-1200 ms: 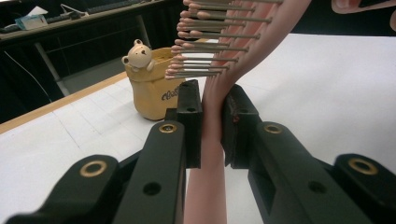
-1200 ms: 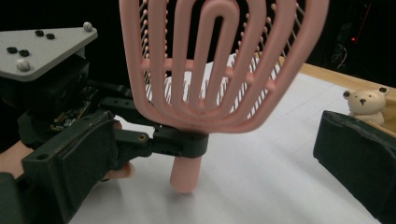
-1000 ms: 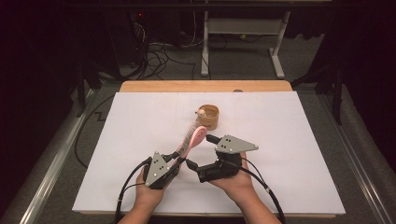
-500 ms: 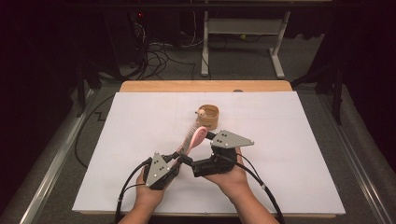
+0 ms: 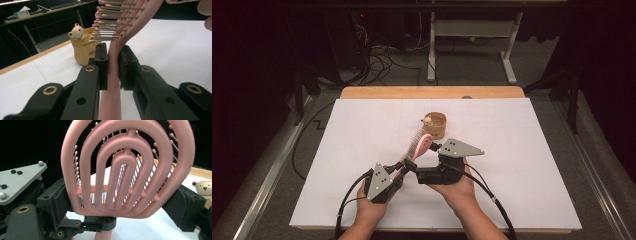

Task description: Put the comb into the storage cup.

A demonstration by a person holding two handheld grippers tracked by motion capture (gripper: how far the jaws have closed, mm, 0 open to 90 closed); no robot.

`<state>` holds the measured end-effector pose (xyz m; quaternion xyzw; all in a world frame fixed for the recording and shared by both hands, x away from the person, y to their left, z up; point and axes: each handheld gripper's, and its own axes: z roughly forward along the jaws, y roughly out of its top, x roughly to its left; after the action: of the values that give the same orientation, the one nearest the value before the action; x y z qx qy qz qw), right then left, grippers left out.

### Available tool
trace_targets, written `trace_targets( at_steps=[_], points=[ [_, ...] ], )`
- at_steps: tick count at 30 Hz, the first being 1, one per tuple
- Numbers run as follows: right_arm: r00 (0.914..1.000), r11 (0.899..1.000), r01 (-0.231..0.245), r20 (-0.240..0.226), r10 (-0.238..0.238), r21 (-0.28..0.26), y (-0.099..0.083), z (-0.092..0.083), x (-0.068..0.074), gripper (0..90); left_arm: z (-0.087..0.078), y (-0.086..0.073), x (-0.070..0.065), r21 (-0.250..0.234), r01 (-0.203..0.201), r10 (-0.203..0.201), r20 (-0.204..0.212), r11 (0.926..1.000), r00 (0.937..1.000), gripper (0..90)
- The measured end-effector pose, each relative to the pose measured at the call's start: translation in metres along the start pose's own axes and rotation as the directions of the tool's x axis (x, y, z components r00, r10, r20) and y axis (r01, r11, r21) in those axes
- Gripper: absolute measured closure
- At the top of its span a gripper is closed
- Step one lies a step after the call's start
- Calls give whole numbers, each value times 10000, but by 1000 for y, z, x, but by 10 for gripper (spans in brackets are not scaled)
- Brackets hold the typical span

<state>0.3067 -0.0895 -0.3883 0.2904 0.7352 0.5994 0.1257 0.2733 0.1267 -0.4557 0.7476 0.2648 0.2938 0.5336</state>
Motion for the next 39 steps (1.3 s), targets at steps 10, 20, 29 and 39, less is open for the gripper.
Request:
trace_targets(
  at_steps=[10,20,29,39],
  points=[
    [9996,9997,-261,-44,262,38,1,-1,0,196,1,1,0,72,-63,63,-5,10000,10000,800],
    [9992,9989,-377,-84,379,280,2,-4,0,203,1,1,-1,168,-129,126,183,9998,9998,795],
    [9989,9985,-431,-145,436,345,3,-4,-1,204,1,2,0,165,-15,10,288,9999,9996,772],
    [9993,9986,-333,-171,340,421,4,-2,2,204,2,2,4,277,295,-308,452,9992,9985,644]
  ],
)
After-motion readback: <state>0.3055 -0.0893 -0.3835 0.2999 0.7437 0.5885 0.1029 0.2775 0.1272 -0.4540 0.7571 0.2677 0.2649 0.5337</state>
